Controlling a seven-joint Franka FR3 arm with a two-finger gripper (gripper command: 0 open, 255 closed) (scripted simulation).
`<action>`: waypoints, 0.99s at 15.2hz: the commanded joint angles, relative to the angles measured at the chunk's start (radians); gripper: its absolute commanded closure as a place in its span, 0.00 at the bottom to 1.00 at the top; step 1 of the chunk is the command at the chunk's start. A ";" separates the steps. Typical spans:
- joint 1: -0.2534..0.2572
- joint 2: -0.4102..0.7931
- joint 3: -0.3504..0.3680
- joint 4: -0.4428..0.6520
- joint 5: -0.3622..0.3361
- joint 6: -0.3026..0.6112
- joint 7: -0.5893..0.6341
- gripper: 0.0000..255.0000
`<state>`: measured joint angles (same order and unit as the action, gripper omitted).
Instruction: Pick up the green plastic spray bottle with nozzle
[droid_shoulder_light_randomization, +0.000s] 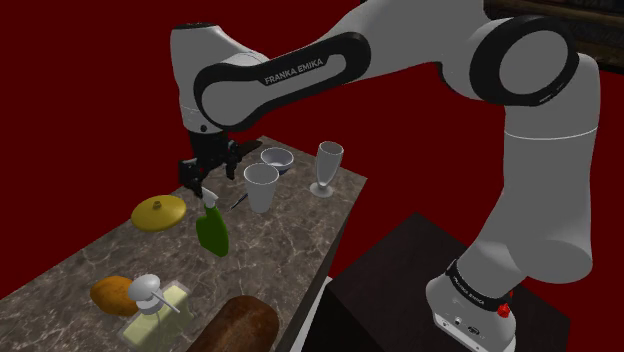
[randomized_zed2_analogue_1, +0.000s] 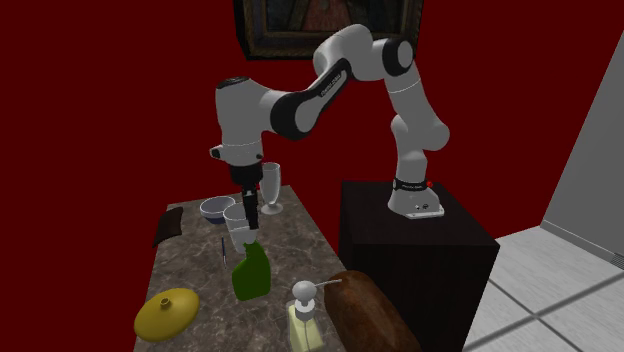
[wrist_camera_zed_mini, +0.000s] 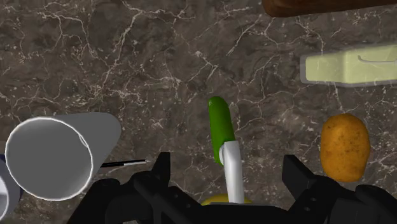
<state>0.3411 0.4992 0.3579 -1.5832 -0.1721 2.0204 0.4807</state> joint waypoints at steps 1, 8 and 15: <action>0.019 0.042 -0.003 0.048 -0.013 -0.005 0.010 0.00; 0.023 0.085 -0.013 0.010 -0.030 0.074 0.019 0.00; 0.023 0.083 -0.013 0.007 -0.030 0.075 0.020 1.00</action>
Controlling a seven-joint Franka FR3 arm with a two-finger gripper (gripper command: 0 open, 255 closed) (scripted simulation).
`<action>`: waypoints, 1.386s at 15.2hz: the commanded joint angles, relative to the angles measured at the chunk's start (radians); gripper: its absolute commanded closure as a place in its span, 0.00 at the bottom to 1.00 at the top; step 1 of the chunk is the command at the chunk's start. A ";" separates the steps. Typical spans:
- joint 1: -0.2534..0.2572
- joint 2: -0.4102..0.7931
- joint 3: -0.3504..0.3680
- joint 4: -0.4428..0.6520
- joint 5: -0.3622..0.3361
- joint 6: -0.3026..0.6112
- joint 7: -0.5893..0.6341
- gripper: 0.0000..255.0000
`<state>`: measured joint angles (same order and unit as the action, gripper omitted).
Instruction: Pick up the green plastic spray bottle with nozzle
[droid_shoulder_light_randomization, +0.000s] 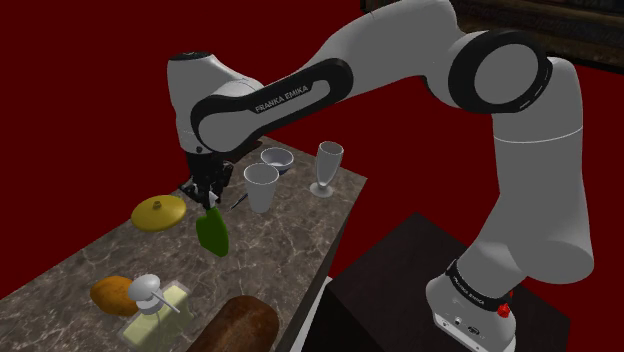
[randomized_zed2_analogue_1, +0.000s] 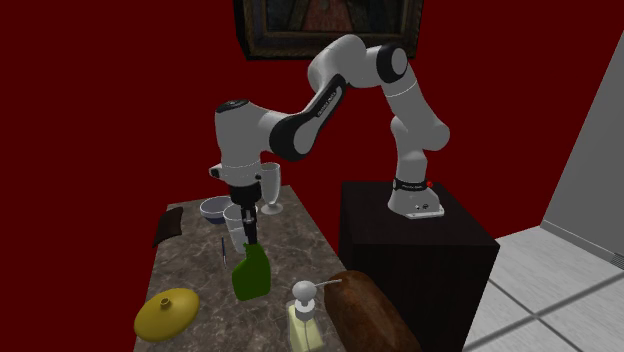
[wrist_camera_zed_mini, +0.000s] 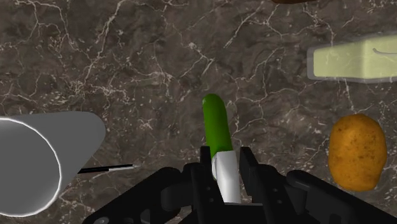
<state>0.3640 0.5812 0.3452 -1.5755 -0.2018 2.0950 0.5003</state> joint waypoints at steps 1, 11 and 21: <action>0.000 0.000 0.000 0.000 0.000 0.000 0.000 1.00; -0.004 -0.032 0.008 0.031 0.013 -0.063 -0.008 1.00; -0.005 -0.073 0.018 0.094 0.030 -0.164 -0.019 1.00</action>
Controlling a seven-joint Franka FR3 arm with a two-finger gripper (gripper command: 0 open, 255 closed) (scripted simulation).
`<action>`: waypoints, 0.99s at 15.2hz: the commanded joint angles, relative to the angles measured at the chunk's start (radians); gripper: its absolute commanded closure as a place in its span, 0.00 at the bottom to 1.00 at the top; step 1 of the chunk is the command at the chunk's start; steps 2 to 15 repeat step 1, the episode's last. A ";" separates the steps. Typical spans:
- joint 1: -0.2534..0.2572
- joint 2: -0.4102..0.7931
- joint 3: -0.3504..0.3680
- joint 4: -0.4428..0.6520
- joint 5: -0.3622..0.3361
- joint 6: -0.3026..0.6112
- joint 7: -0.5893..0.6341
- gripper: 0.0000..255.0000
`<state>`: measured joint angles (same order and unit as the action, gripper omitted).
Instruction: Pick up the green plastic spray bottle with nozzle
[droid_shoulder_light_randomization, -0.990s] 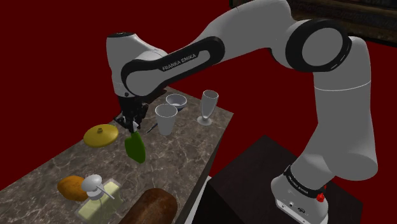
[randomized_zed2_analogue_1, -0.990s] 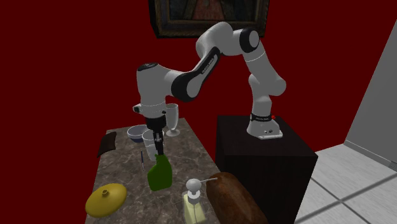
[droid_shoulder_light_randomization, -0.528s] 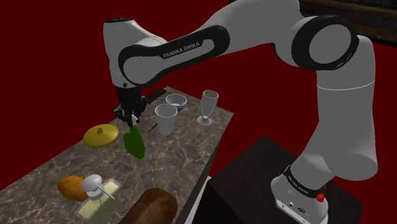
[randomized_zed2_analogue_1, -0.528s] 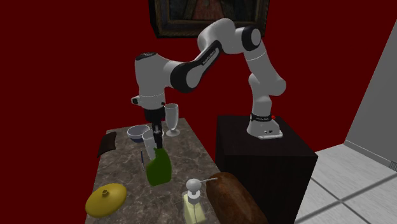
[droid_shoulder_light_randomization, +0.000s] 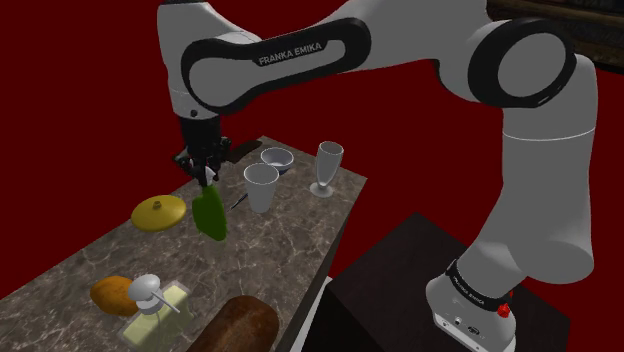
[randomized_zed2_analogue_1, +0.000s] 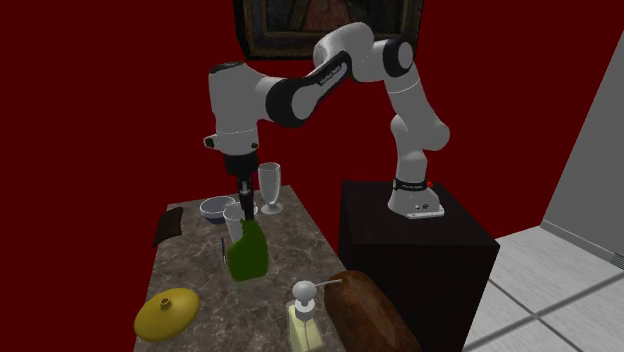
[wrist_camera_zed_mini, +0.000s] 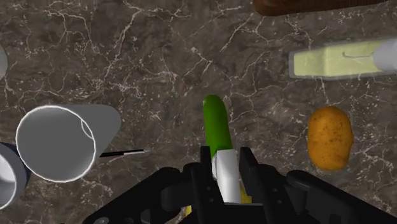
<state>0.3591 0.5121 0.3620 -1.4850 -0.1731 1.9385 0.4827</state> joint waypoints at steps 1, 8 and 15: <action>0.000 -0.004 0.001 0.003 0.002 -0.007 -0.001 1.00; 0.000 -0.004 0.001 0.003 0.002 -0.007 -0.001 1.00; 0.000 -0.004 0.001 0.003 0.002 -0.007 -0.001 1.00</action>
